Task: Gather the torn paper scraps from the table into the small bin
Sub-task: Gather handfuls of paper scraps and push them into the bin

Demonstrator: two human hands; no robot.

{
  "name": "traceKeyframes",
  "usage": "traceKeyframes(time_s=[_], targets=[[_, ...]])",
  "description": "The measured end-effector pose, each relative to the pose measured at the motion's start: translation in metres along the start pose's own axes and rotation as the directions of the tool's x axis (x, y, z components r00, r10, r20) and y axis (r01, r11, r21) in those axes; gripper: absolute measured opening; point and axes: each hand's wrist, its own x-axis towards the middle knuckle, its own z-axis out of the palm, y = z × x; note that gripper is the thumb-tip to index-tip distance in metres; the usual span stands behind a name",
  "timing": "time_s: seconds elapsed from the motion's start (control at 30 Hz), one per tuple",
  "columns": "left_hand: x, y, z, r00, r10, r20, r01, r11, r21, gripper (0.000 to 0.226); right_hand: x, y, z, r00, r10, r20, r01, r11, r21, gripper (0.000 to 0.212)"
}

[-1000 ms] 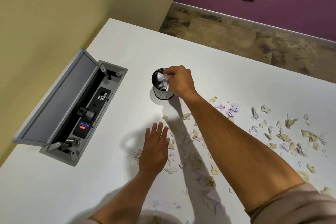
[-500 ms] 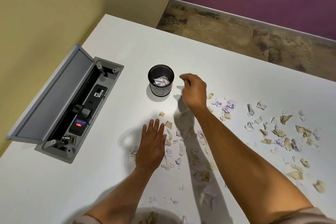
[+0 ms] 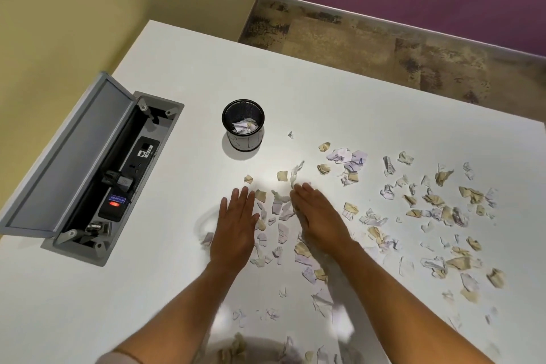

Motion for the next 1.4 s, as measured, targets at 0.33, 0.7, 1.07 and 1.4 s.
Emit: traceKeyframes(time_s=[0.33,0.7,1.07,1.4], targets=[[0.019,0.033,-0.015,0.995,0.001,-0.095,-0.022,0.975,-0.220,0.042,0.015,0.014,-0.036,0.947,0.082,-0.309,-0.062,0.995,0.073,0.027],[0.032,0.013,0.012,0.997,0.058,0.049,-0.061,0.995,0.075,0.058,0.125,0.030,-0.033,0.996,0.078,-0.033,-0.077,0.997,0.002,0.063],[0.027,0.016,0.009,0.995,0.100,0.024,-0.101,0.994,0.035,0.053,0.076,0.023,-0.007,0.989,-0.087,0.120,0.100,0.989,-0.110,0.064],[0.026,0.015,0.009,0.985,0.167,-0.040,-0.167,0.986,0.017,0.048,0.032,0.043,-0.040,0.993,0.063,-0.097,-0.064,0.998,0.000,0.050]])
